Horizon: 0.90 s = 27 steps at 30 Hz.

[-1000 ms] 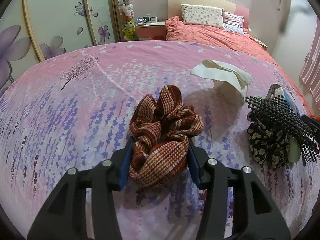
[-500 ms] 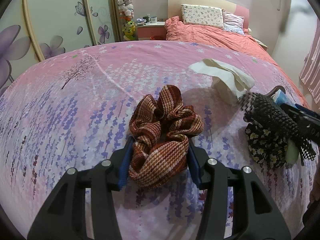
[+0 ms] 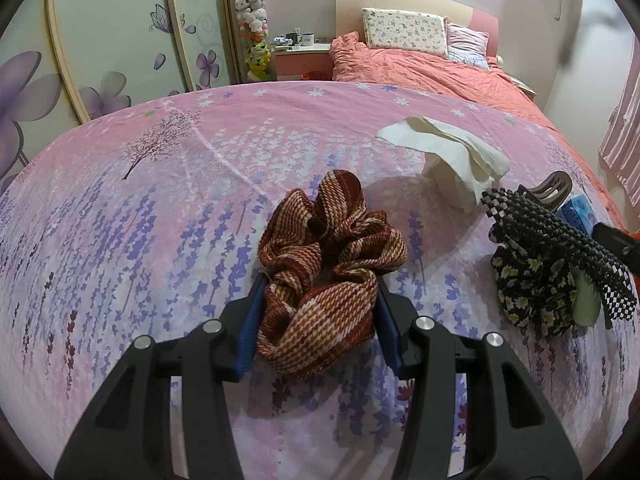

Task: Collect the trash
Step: 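Lift the tissue pack with the right tool while the left tool holds the scrunchie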

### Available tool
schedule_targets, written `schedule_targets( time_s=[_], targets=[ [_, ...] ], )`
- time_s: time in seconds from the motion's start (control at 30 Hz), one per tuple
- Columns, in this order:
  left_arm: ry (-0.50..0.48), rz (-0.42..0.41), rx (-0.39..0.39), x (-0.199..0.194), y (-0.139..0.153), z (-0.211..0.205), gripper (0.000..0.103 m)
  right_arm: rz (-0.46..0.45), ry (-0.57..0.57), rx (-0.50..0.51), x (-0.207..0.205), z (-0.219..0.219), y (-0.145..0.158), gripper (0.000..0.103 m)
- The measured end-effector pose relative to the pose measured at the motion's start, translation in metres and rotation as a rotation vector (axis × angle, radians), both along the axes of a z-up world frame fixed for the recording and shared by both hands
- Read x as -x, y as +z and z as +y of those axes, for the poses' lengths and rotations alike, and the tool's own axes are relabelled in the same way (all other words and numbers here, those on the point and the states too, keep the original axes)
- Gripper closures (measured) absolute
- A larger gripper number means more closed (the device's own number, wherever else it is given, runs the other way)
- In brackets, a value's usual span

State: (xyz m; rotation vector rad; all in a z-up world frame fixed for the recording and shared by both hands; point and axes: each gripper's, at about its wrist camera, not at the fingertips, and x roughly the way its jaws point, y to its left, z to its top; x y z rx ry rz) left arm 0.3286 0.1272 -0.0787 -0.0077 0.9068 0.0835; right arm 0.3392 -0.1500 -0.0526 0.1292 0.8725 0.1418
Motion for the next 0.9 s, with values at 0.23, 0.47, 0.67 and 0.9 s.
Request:
schedule_targets(
  time_s=[0.23, 0.47, 0.67, 0.9],
  targets=[
    [0.0, 0.0, 0.0, 0.0, 0.0, 0.0, 0.053, 0.02, -0.064, 0.014, 0.002, -0.012, -0.013, 0.05],
    [0.0, 0.0, 0.0, 0.0, 0.0, 0.0, 0.053, 0.066, -0.2, 0.079, 0.026, -0.056, -0.02, 0.05],
    [0.0, 0.0, 0.005, 0.0, 0.0, 0.001, 0.053, 0.03, -0.189, 0.121, 0.04, -0.056, -0.026, 0.049],
    [0.002, -0.003, 0.026, 0.002, -0.001, 0.005, 0.053, 0.031, -0.191, 0.117, 0.04, -0.06, -0.026, 0.049]
  ],
)
